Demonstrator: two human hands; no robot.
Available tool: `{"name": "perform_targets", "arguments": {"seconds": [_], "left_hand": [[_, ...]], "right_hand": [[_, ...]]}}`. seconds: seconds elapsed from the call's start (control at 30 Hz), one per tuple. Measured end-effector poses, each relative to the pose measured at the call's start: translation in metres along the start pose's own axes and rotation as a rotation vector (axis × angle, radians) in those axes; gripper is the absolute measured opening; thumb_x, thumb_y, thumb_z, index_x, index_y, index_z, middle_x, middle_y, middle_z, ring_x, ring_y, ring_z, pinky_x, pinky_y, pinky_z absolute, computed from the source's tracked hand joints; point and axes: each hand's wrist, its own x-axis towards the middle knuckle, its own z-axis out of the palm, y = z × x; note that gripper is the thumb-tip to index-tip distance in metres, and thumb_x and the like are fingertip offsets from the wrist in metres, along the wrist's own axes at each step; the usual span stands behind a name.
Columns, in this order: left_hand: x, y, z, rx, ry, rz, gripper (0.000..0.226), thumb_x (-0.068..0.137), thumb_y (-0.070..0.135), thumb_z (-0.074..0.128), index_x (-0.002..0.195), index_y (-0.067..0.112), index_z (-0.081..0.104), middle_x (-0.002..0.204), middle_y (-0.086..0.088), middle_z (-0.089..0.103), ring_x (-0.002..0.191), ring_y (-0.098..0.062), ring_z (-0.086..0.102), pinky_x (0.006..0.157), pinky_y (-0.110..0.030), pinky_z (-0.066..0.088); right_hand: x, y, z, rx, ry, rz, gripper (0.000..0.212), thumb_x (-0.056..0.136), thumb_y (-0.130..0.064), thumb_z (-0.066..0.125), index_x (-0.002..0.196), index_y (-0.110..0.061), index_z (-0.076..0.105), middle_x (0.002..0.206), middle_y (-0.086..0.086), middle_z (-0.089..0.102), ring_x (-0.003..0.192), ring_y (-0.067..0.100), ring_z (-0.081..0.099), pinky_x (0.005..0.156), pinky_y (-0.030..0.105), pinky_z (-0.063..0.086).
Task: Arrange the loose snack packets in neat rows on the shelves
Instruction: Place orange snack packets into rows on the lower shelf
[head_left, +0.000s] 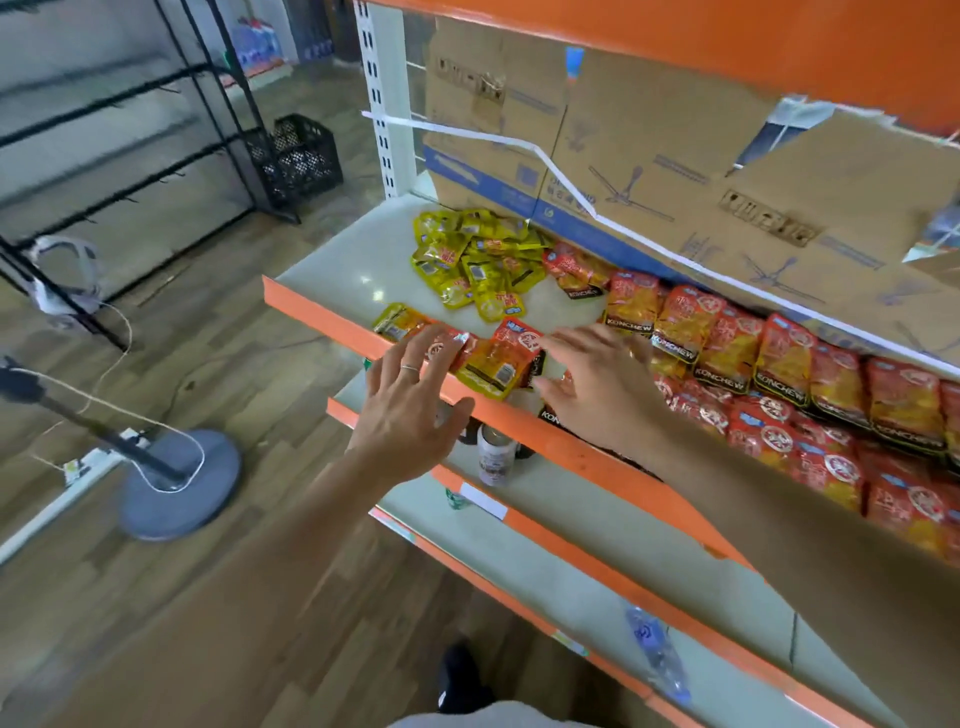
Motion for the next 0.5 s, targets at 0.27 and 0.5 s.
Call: {"name": "perform_targets", "arguments": {"seconds": [0.27, 0.5], "left_hand": [[0.048, 0.003, 0.006, 0.17, -0.197, -0.011, 0.073, 0.09, 0.071, 0.039, 0.146, 0.023, 0.043, 0.148, -0.002, 0.05, 0.142, -0.024, 0.034, 0.117, -0.046, 0.019], [0.075, 0.028, 0.024, 0.345, -0.227, -0.018, 0.079, 0.082, 0.078, 0.05, 0.134, 0.018, 0.051, 0.135, -0.004, 0.049, 0.128, -0.027, 0.045, 0.104, -0.043, 0.033]], "right_hand": [[0.019, -0.015, 0.022, 0.053, -0.177, 0.082, 0.046, 0.092, -0.041, 0.044, 0.133, -0.024, 0.054, 0.136, -0.003, 0.057, 0.132, 0.02, 0.039, 0.108, 0.051, 0.022], [0.017, -0.014, 0.009, 0.169, -0.146, 0.148, 0.095, 0.065, -0.055, 0.005, 0.136, -0.017, 0.055, 0.137, 0.001, 0.057, 0.135, 0.02, 0.038, 0.106, 0.047, 0.021]]}}
